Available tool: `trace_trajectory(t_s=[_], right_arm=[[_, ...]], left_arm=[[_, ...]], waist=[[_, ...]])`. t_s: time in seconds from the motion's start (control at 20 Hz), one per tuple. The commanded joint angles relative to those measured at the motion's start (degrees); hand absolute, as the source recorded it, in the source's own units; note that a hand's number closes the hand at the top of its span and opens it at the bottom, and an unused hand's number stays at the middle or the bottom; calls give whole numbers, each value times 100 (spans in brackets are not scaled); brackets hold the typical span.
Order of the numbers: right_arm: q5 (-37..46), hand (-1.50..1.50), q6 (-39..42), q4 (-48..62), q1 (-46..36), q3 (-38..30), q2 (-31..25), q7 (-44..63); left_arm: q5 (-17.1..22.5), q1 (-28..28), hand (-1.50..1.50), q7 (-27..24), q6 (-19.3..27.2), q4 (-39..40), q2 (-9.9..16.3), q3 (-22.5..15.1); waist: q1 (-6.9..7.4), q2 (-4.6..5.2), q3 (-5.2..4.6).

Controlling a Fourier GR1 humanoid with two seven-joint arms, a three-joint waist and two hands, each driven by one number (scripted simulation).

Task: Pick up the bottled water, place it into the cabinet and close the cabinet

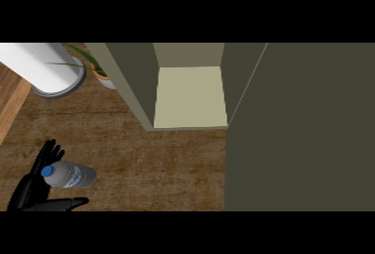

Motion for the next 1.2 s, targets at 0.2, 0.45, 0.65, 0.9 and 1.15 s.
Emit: trace_trajectory(t_s=[0.2,0.45,0.65,0.9,1.15], right_arm=[[-802,-150,-41,-1126,581,-24,145,133],[-1276,-150,-72,-824,451,-433,-268,170],[-1117,-150,-135,-962,596,-352,-126,145],[-884,-150,21,-1073,886,-197,104,-91],[-1207,-150,221,-768,777,-593,-221,-293]], left_arm=[[226,-602,-150,-923,-603,1623,243,330],[145,-864,-150,-1582,-1144,2424,147,169],[-19,-1084,-150,-2044,-1231,2963,125,111],[574,-1330,150,-1644,-1605,3028,-94,335],[539,-1500,150,-1887,-1857,3168,-138,192]], waist=[[-28,-1,-4],[-2,13,-7],[17,14,-4],[23,-10,4],[30,-8,5]])
